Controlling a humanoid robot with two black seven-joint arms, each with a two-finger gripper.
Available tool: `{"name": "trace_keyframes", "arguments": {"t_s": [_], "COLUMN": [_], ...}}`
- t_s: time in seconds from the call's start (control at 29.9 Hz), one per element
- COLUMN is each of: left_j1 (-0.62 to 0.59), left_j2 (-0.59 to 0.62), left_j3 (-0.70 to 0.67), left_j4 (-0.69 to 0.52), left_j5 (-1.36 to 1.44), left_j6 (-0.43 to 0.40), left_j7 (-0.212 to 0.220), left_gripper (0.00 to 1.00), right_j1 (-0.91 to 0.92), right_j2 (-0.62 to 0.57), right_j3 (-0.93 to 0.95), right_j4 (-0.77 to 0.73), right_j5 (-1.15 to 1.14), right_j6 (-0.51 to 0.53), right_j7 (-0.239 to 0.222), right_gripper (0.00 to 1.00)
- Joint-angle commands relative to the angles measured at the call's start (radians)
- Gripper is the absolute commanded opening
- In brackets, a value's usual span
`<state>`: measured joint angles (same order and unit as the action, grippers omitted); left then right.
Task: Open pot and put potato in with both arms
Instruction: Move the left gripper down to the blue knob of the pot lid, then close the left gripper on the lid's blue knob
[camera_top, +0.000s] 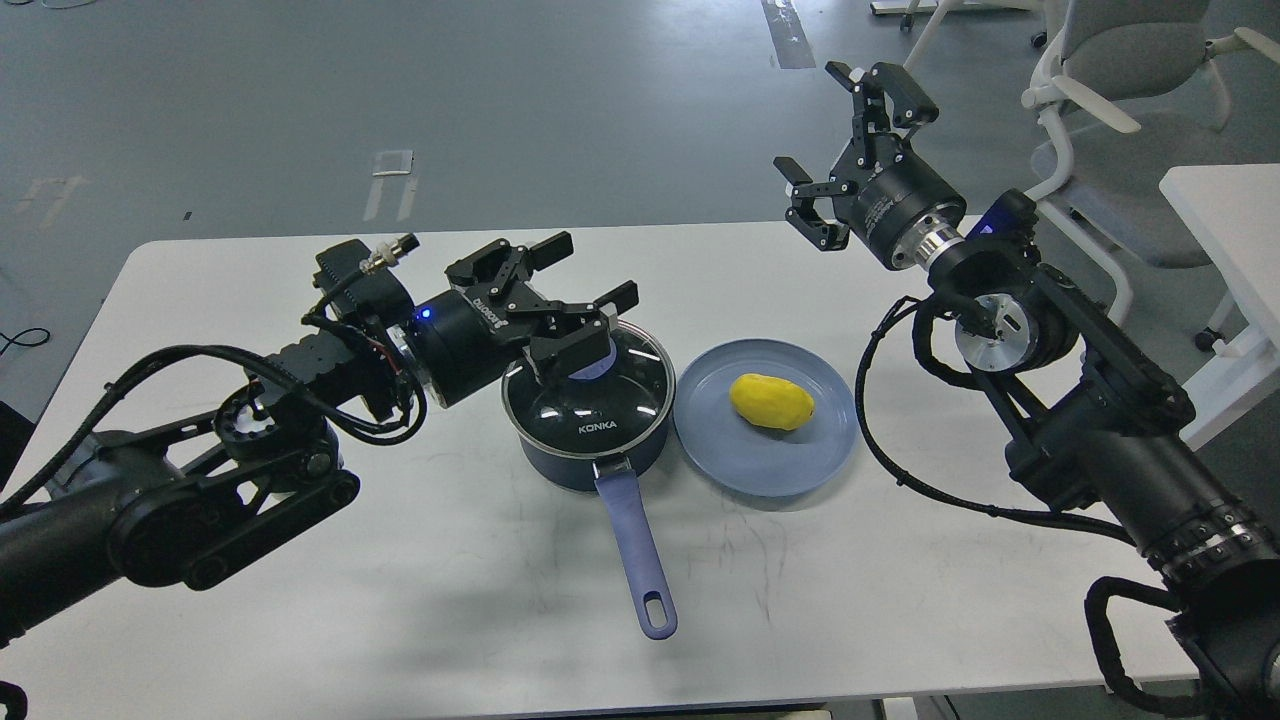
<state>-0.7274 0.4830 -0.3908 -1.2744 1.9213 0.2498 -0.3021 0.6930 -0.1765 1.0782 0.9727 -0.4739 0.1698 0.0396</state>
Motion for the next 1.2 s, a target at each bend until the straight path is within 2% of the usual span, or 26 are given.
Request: {"name": "trace_keyframes", "arguments": {"t_s": [0.0,0.1,0.74,1.17], "left_j1": [0.006,0.011,0.066,0.066], "left_j2": [-0.024,-0.043,-0.049,-0.109], "left_j3": [0.006,0.012,0.027,0.027], "left_j4": [0.088,0.099,0.144,0.196], "left_j5": [0.135,0.169,0.191,0.255], "left_j6": [0.003,0.031,0.051,0.082], "left_j7": [-0.002,-0.011,-0.011,-0.009], "left_gripper": [0.98,0.98,0.97,0.97], "right_j1": [-0.015,-0.021,-0.021,-0.026], "right_j2": [-0.009,-0.017,-0.034,-0.055], "right_j3": [0.017,0.025,0.028,0.028], "right_j4": [0.000,0.000,0.000,0.000], "right_j5": [0.000,0.000,0.000,0.000], "right_j6": [-0.003,-0.007,-0.038,-0.039], "right_j7": [0.000,0.000,0.002,0.002], "right_gripper": [1.00,1.00,1.00,1.00]}}
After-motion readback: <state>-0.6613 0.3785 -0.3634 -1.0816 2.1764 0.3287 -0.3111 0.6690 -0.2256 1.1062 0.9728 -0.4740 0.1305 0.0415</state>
